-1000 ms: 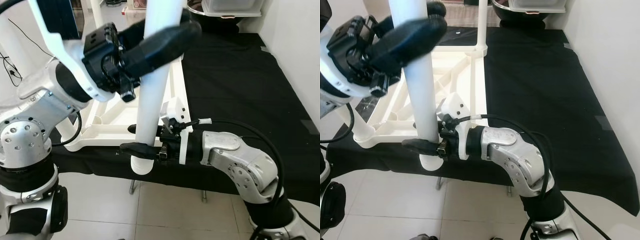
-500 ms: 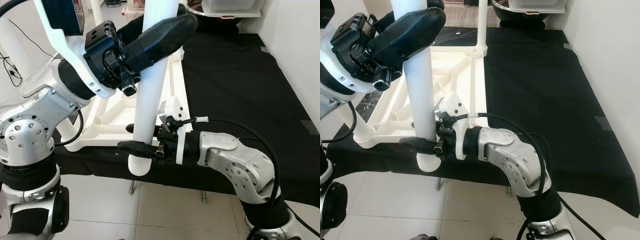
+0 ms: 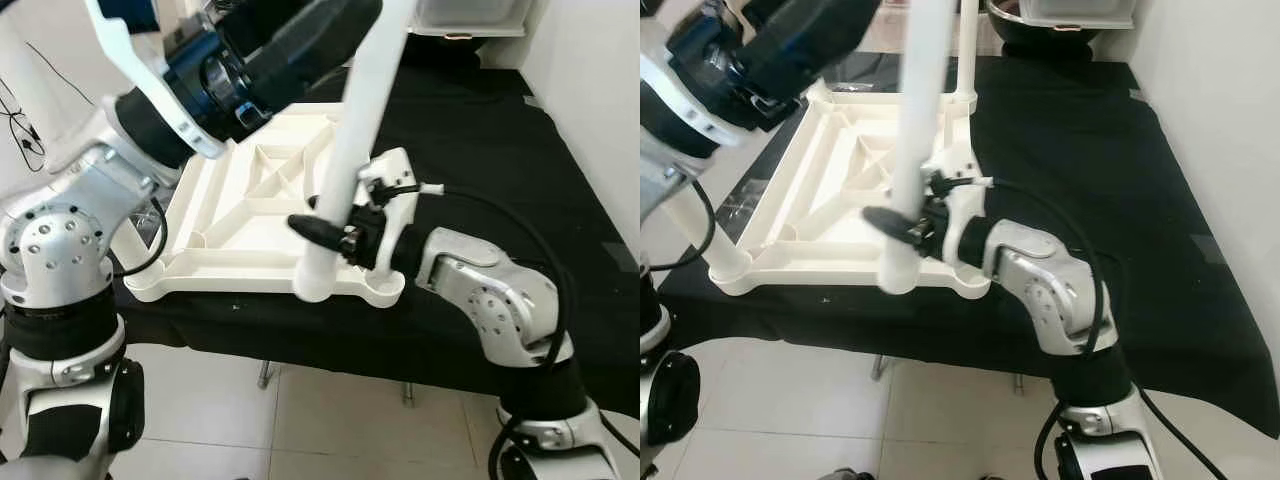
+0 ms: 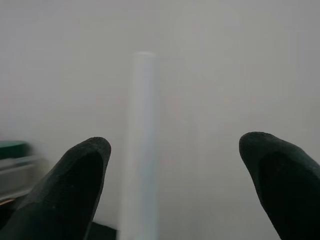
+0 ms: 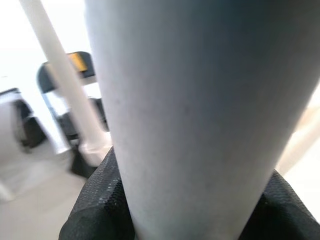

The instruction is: Building children table

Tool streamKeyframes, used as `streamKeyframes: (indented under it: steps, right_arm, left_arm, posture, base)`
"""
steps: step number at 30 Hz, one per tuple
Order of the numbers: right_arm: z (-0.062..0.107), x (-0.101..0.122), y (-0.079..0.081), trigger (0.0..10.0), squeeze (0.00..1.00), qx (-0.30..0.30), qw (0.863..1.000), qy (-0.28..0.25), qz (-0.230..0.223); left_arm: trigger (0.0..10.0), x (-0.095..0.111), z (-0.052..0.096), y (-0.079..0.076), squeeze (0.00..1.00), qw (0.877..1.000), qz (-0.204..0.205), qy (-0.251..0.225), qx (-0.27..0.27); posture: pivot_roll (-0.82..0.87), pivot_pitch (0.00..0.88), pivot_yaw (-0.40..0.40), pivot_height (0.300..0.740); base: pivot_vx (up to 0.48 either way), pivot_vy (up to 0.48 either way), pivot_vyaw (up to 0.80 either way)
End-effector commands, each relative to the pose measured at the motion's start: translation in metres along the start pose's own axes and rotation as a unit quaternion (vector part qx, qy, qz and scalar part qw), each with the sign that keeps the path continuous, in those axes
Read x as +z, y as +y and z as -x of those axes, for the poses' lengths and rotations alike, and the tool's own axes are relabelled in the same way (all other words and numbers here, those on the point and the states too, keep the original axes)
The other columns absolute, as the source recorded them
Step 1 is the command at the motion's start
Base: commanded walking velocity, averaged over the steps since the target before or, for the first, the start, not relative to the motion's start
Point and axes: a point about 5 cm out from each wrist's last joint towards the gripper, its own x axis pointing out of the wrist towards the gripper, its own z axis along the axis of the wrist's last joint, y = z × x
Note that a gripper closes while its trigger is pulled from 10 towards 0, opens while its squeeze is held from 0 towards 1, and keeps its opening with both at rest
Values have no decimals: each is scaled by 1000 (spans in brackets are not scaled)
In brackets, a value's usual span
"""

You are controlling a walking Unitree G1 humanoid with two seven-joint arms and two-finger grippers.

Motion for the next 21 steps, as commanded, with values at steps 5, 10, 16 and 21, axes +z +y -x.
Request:
streamKeyframes:
  steps: [5, 10, 16, 21]
  right_arm:
    - [6, 17, -26, 0, 0, -80, 996, -39, 22]
    - [11, 25, -43, 0, 0, -138, 988, -64, 34]
    - [16, 32, -36, 0, 0, -66, 992, -80, 76]
    - [24, 31, -39, 0, 0, -45, 993, -58, 97]
  left_arm:
    - [10000, -29, -17, 37, 1000, 994, -25, 0, 104]
    - [10000, -46, -14, 41, 1000, 991, -24, 15, 131]
    - [10000, -84, 1, 21, 0, 991, 19, 75, 111]
    - [10000, -118, 24, -4, 0, 985, 57, 128, 98]
  posture:
    - [22, 130, 2, 740]
    - [26, 141, -2, 740]
    - [31, 161, -2, 740]
    - [28, 189, 1, 740]
  base:
    - [0, 0, 0]
    - [0, 0, 0]
    - [0, 0, 0]
    - [0, 0, 0]
